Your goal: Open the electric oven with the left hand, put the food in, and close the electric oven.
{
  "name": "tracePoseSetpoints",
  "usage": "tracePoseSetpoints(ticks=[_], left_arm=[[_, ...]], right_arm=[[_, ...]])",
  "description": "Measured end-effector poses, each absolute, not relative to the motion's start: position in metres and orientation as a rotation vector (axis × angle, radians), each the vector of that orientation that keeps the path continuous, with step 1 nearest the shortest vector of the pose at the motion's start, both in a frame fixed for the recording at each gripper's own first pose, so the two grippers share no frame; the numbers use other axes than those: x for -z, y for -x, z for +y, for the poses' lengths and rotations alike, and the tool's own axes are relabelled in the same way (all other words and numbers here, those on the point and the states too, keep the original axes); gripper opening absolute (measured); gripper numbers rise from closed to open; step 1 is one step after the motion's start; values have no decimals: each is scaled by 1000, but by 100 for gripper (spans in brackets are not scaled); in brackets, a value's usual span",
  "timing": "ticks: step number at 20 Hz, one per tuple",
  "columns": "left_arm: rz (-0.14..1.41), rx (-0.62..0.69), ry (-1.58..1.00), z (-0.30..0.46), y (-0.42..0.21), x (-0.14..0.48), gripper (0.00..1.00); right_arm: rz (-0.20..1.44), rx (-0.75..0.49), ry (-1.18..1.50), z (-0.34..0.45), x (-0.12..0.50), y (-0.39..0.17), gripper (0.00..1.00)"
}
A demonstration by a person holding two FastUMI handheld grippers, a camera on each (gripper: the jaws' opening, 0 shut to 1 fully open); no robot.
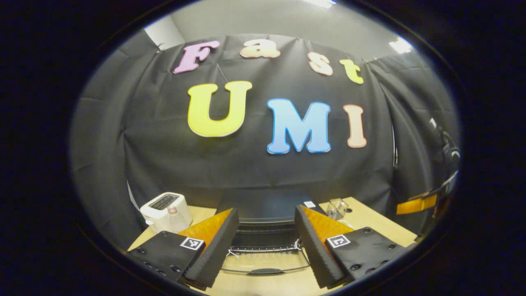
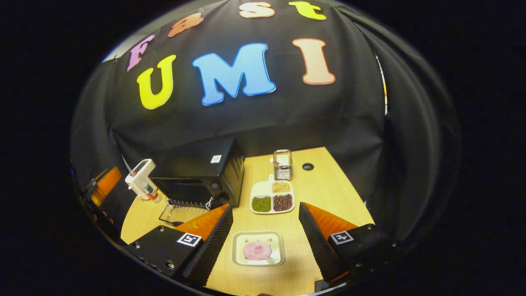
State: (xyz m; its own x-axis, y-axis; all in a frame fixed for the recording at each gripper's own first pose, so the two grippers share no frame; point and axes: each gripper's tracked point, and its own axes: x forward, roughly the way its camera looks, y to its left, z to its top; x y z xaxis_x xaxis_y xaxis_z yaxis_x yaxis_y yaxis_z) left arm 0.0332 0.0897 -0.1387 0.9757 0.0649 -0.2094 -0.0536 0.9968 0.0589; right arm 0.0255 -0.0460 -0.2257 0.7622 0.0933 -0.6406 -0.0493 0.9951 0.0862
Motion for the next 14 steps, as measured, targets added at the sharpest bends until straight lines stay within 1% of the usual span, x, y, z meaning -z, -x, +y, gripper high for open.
tracePoseSetpoints(ticks=[1,2,3,4,10,14], left_arm=[[188,-67,-47,93,-26,124,93],[165,-72,-44,96,-19,110,96],[141,-81,-46,99,-14,98,89],[120,-92,-51,103,-8,87,96],[26,-129,-50,115,18,30,96],[14,-149,-60,122,29,27,96]], right_arm=[[748,-87,-78,-49,239,-23,98],[798,-93,-89,-54,252,-20,98],[842,-98,-105,-57,264,-16,98],[886,-103,-122,-59,278,-13,98],[1100,-118,-156,-70,347,-6,98],[1174,-110,-105,-78,380,-9,98]])
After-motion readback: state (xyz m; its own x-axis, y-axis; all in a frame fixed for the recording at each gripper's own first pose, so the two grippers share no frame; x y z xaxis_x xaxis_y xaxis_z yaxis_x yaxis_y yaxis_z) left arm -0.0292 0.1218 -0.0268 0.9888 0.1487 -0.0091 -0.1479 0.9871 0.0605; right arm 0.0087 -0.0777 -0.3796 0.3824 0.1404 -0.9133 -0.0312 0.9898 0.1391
